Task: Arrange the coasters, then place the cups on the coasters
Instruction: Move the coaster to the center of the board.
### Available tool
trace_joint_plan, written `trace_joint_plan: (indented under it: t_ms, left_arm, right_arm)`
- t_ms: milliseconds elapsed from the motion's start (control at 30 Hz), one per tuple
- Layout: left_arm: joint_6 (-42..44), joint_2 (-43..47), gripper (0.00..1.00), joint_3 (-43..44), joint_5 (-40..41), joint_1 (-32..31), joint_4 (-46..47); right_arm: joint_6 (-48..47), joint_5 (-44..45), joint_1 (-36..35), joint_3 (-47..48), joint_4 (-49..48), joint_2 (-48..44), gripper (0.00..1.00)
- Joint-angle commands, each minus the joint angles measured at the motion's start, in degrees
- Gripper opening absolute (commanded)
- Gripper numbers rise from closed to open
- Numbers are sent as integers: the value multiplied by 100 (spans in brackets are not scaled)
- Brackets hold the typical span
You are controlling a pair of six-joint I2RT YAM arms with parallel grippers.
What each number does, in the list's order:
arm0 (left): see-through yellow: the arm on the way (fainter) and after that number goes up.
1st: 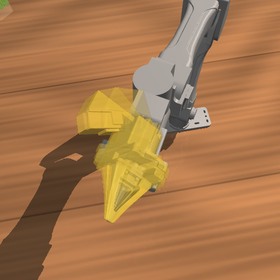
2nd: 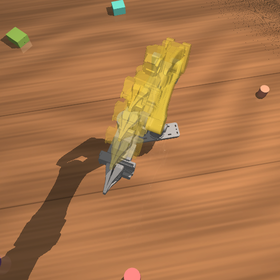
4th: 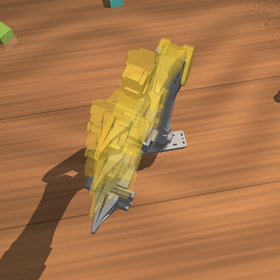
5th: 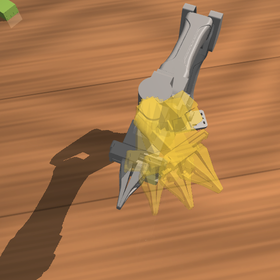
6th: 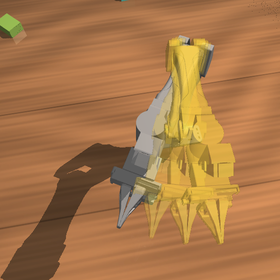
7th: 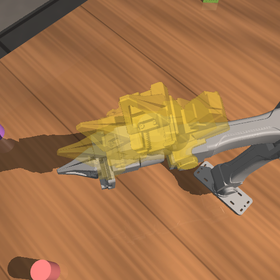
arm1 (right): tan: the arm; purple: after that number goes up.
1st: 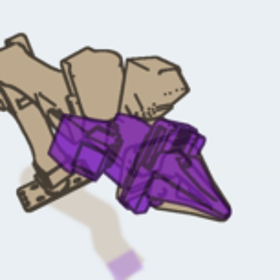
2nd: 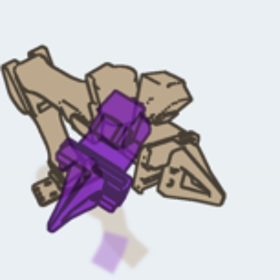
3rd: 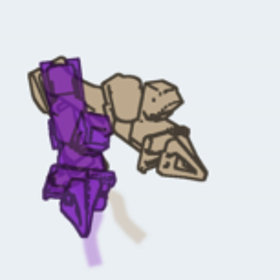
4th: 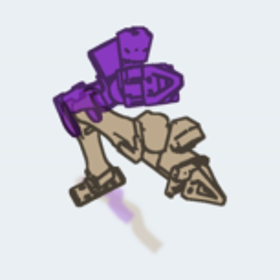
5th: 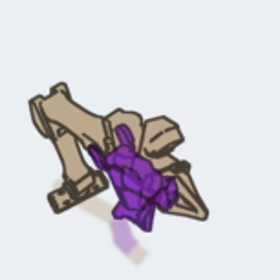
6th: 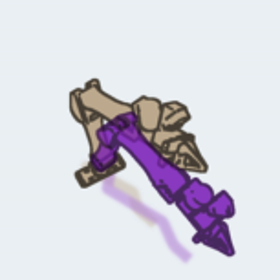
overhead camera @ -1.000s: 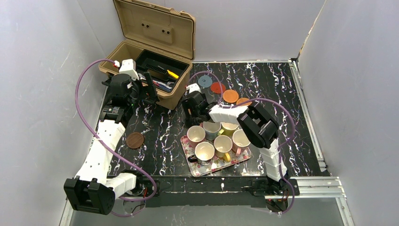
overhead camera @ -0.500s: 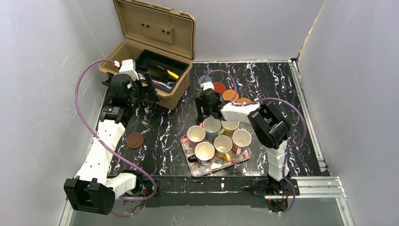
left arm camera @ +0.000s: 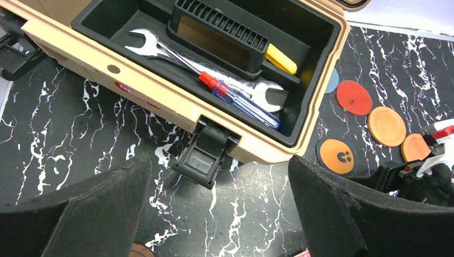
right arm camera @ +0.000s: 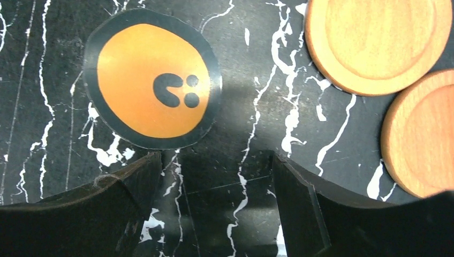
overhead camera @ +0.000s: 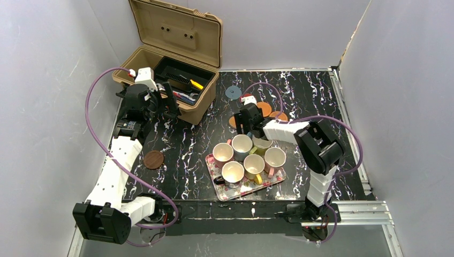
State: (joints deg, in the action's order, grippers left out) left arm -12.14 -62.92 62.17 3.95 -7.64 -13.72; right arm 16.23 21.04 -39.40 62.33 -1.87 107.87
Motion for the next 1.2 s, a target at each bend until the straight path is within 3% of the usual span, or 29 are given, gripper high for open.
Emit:
trace_joint_plan:
  t_ms: [0, 1167]
  left_arm:
    - [50, 45, 98, 0, 80, 26, -2]
    - [47, -28, 98, -21, 76, 24, 11]
  right_arm:
    - [-142, 112, 126, -328, 533, -177, 83]
    - [404, 136, 880, -1803, 1168, -1778, 82]
